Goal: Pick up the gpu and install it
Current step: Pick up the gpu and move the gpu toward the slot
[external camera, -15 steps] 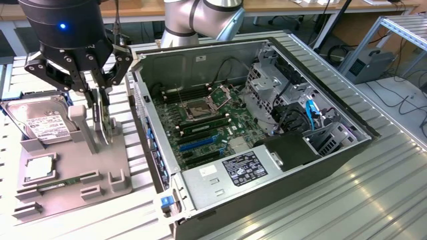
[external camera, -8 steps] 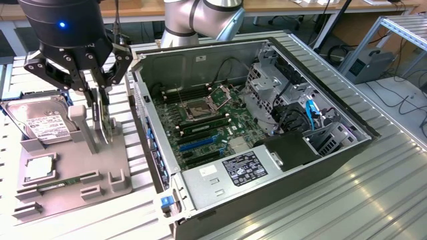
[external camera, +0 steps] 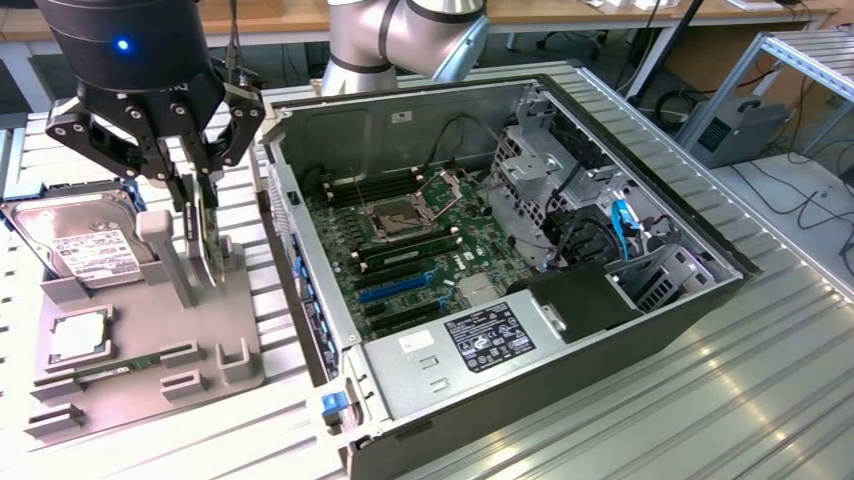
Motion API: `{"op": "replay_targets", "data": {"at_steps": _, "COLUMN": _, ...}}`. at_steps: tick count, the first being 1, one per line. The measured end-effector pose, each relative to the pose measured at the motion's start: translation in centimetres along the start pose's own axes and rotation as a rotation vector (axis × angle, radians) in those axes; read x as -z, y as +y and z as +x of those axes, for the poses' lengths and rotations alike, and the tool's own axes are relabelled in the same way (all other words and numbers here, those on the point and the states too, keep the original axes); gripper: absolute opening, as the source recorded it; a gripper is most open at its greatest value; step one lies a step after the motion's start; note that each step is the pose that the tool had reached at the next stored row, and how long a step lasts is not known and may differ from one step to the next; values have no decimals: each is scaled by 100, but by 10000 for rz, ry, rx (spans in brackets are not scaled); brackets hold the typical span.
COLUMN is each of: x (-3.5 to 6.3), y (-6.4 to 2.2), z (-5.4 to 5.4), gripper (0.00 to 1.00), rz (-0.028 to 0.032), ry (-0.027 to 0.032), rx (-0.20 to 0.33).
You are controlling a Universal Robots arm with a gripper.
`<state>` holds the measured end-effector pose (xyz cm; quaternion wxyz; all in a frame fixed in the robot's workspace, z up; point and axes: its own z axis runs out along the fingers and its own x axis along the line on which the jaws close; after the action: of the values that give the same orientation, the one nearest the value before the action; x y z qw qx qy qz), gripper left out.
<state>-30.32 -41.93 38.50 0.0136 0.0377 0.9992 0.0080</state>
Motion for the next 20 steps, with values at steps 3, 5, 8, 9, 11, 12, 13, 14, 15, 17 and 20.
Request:
{"op": "replay_targets", "data": {"at_steps": 3, "x": 7, "y": 0, "z": 0, "gripper": 27, "rz": -1, "ry": -1, "rx": 0}}
{"op": "replay_targets", "data": {"at_steps": 5, "x": 12, "y": 0, "z": 0, "gripper": 27, "rz": 0, "ry": 0, "rx": 0}}
{"op": "replay_targets", "data": {"at_steps": 8, "x": 19, "y": 0, "z": -1, "gripper": 27, "rz": 0, "ry": 0, "rx": 0}}
{"op": "replay_targets", "data": {"at_steps": 9, "x": 21, "y": 0, "z": -1, "gripper": 27, "rz": 0, "ry": -1, "rx": 0}}
{"op": "replay_targets", "data": {"at_steps": 11, "x": 24, "y": 0, "z": -1, "gripper": 27, "rz": 0, "ry": -1, "rx": 0}}
{"op": "replay_targets", "data": {"at_steps": 12, "x": 26, "y": 1, "z": -1, "gripper": 27, "rz": 0, "ry": 0, "rx": 0}}
{"op": "replay_targets", "data": {"at_steps": 13, "x": 28, "y": 0, "z": -1, "gripper": 27, "rz": 0, "ry": 0, "rx": 0}}
{"op": "replay_targets", "data": {"at_steps": 14, "x": 30, "y": 1, "z": -1, "gripper": 27, "rz": 0, "ry": -1, "rx": 0}}
{"op": "replay_targets", "data": {"at_steps": 15, "x": 32, "y": 1, "z": -1, "gripper": 27, "rz": 0, "ry": 0, "rx": 0}}
{"op": "replay_targets", "data": {"at_steps": 17, "x": 39, "y": 1, "z": -1, "gripper": 27, "rz": 0, "ry": 0, "rx": 0}}
{"op": "replay_targets", "data": {"at_steps": 20, "x": 48, "y": 1, "z": -1, "gripper": 27, "rz": 0, "ry": 0, "rx": 0}}
